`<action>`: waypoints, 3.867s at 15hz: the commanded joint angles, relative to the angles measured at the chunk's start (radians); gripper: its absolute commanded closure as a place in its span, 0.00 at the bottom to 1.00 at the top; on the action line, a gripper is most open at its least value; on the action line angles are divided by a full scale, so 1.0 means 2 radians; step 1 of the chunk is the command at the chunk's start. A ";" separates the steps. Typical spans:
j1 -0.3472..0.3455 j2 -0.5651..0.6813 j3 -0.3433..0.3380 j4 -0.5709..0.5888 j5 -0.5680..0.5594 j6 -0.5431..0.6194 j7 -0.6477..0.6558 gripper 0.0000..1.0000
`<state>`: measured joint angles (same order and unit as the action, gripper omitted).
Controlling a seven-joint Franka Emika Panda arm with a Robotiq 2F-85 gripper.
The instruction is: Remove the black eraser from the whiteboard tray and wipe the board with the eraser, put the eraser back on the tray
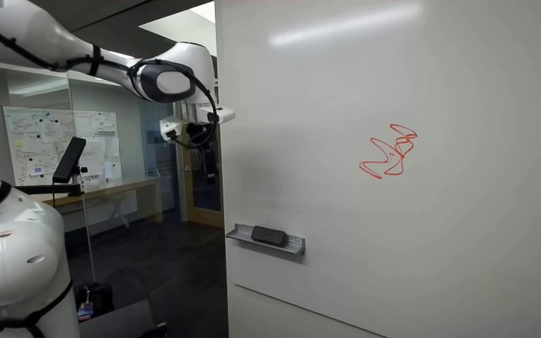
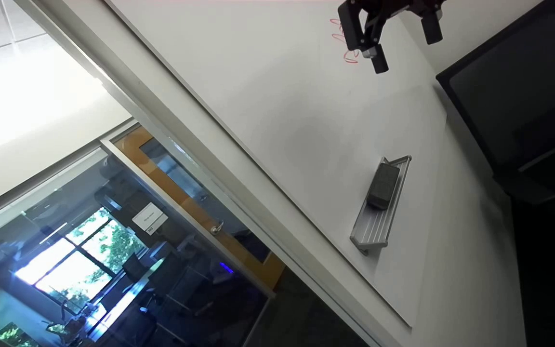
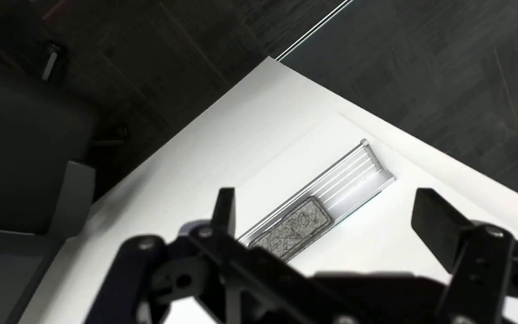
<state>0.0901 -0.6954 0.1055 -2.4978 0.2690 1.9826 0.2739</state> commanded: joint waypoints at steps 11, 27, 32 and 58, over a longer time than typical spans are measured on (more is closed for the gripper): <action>-0.038 0.070 0.059 -0.125 0.036 0.297 0.244 0.00; -0.002 0.121 0.028 -0.143 0.066 0.465 0.278 0.00; 0.093 0.185 -0.030 -0.145 0.186 0.581 0.248 0.00; 0.764 0.092 -0.694 -0.138 0.291 0.756 -0.003 0.00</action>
<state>1.4575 -0.4173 -1.1501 -2.7728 0.8642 3.3725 0.2651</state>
